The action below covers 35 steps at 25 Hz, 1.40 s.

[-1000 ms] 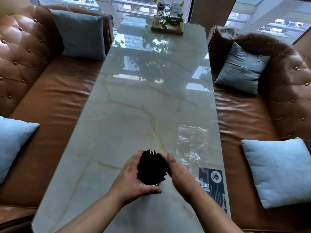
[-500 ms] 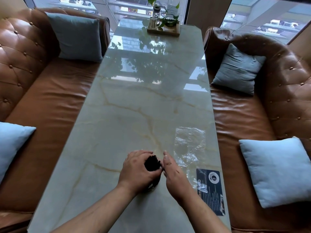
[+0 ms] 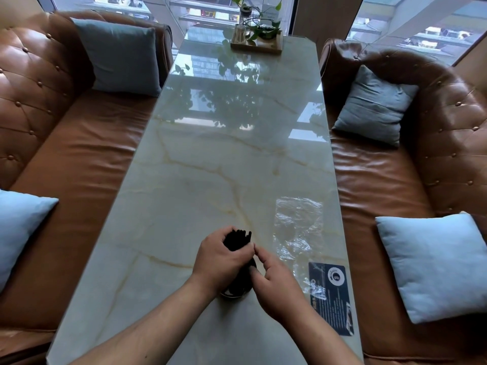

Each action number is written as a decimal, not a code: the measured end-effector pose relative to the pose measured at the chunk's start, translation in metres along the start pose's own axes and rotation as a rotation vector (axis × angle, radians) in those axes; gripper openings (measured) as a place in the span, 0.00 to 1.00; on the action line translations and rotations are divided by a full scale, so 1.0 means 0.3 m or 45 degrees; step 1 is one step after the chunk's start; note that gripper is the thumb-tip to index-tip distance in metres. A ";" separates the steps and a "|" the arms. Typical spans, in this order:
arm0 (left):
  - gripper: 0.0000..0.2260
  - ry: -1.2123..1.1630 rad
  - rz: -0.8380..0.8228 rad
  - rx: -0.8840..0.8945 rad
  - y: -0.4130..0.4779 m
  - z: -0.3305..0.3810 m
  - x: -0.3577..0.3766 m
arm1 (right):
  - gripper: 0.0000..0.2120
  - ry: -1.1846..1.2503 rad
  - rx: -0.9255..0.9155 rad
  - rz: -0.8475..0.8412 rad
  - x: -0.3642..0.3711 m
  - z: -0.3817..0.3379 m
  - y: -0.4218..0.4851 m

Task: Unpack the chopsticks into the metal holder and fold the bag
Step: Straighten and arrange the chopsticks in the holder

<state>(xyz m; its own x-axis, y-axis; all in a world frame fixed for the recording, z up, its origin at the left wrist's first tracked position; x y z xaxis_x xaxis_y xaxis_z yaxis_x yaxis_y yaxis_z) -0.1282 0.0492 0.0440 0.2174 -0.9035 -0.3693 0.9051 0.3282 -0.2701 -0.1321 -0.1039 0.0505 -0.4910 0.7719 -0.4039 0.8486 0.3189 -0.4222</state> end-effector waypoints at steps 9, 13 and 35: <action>0.16 -0.152 0.131 -0.312 0.002 -0.051 0.030 | 0.18 -0.089 -0.044 0.049 0.033 -0.055 0.015; 0.15 -0.097 0.037 -0.331 -0.023 -0.088 0.039 | 0.37 -0.152 -0.048 0.075 0.014 -0.063 -0.004; 0.08 0.036 0.049 -0.071 -0.020 -0.052 0.049 | 0.23 -0.274 -0.206 0.163 -0.029 -0.018 -0.011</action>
<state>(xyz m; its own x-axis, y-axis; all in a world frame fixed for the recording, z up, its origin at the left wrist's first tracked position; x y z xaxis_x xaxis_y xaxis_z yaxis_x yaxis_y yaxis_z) -0.1361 0.0382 0.0262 0.2403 -0.8820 -0.4054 0.8743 0.3781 -0.3043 -0.1294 -0.1087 0.0598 -0.3939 0.6826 -0.6156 0.9182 0.3233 -0.2290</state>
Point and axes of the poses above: each hand's wrist, its own y-axis towards the middle knuckle, its own x-axis out of the palm, z = x × y, the point moved 3 cm from there along y, towards the middle knuckle, and after that the axes turned 5 degrees about y, right-handed, at the moved point
